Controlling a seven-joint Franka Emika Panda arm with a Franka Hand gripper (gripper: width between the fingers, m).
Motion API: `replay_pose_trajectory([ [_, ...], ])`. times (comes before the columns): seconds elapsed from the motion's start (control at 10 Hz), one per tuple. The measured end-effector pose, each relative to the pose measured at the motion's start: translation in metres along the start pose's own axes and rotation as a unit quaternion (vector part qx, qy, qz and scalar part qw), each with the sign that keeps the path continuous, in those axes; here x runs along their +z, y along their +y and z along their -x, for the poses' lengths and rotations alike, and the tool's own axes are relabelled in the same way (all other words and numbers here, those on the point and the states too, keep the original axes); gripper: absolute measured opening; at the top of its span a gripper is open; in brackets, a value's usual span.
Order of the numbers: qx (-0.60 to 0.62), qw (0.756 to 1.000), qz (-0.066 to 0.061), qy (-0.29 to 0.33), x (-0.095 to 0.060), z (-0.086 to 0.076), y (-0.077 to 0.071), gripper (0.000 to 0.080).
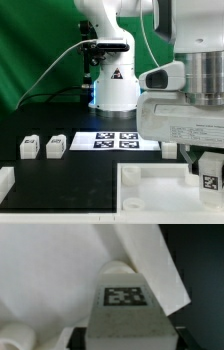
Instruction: Assemble one leg
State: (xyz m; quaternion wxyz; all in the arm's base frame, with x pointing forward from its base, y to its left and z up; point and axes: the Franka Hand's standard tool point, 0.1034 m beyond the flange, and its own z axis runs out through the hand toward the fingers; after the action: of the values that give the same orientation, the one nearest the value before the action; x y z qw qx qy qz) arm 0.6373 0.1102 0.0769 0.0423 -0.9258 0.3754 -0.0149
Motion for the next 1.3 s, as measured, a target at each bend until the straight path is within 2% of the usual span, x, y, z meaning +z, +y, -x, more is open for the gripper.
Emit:
replay_pose_trajectory([
  [0.1, 0.098, 0.995, -0.002, 0.000, 0.0004, 0.0008, 0.0011, 0.0292],
  [0.2, 0.205, 0.979, -0.002, -0.001, 0.0007, 0.0020, 0.0020, 0.0292],
  [0.3, 0.310, 0.951, -0.001, -0.001, 0.0009, 0.0040, 0.0023, 0.0293],
  [0.5, 0.438, 0.899, -0.013, -0.017, 0.0013, 0.0039, 0.0037, 0.0293],
  [0.6, 0.420, 0.907, -0.012, -0.017, 0.0016, 0.0044, 0.0034, 0.0293],
  [0.7, 0.407, 0.913, -0.012, -0.017, 0.0024, 0.0048, 0.0036, 0.0474],
  [0.8, 0.394, 0.919, -0.012, -0.017, 0.0026, 0.0049, 0.0037, 0.0474],
  [0.9, 0.377, 0.926, -0.012, -0.016, 0.0027, 0.0057, 0.0030, 0.0588],
  [1.0, 0.292, 0.956, -0.012, -0.016, 0.0019, 0.0093, -0.0012, 0.0637],
  [1.1, 0.204, 0.979, -0.013, -0.014, 0.0002, 0.0089, -0.0032, 0.0646],
  [1.3, 0.116, 0.993, -0.013, -0.013, 0.0015, 0.0083, -0.0013, 0.0646],
])
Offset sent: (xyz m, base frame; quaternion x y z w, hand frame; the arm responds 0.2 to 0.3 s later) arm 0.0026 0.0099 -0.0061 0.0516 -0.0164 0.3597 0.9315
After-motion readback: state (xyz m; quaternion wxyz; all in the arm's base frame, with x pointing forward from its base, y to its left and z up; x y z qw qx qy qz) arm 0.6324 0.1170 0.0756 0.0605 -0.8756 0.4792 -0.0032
